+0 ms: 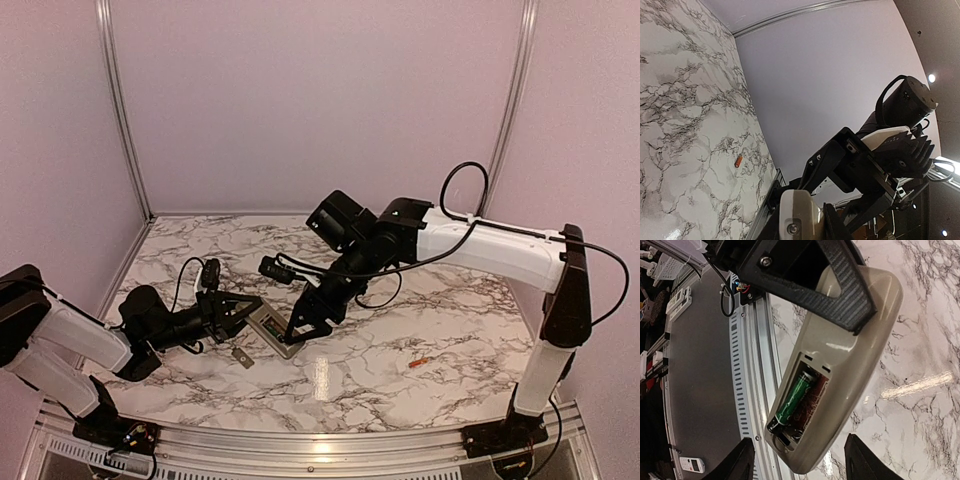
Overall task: Load the batteries into the remote control
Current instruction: Load the battery into the battery compartment.
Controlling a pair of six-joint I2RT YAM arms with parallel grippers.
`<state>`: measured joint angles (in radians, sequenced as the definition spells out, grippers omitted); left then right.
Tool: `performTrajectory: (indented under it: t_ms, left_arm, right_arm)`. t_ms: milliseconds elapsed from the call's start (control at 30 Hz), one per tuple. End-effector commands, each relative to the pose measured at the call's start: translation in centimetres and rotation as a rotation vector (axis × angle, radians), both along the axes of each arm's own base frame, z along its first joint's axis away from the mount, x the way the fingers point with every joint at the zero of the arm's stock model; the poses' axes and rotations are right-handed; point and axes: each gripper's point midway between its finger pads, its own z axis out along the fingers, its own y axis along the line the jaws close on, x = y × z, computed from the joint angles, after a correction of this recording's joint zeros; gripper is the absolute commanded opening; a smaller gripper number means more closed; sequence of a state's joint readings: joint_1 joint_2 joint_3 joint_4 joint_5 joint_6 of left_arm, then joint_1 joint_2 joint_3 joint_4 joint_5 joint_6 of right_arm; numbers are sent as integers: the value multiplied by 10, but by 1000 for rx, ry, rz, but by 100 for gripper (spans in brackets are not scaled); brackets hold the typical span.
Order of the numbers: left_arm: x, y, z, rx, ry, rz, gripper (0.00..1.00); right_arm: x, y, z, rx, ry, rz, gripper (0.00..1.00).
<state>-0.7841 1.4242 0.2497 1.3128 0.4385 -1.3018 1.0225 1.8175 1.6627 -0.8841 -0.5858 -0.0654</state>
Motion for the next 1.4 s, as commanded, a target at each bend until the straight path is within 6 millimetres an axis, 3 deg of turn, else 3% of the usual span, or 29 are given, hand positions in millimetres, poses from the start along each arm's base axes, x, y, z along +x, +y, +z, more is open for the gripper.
performTrajectory:
  t_ms: [0, 700, 1367]
  left_arm:
    - [-31, 26, 112, -352, -358, -18, 0]
    - [-31, 26, 111, -352, -358, -8, 0]
    - [-29, 26, 110, -348, -358, 10, 0]
  right_arm:
    - [-3, 3, -6, 1, 0, 28, 58]
    - [-6, 9, -13, 0, 29, 46, 43]
    - [-7, 16, -28, -53, 93, 55, 36]
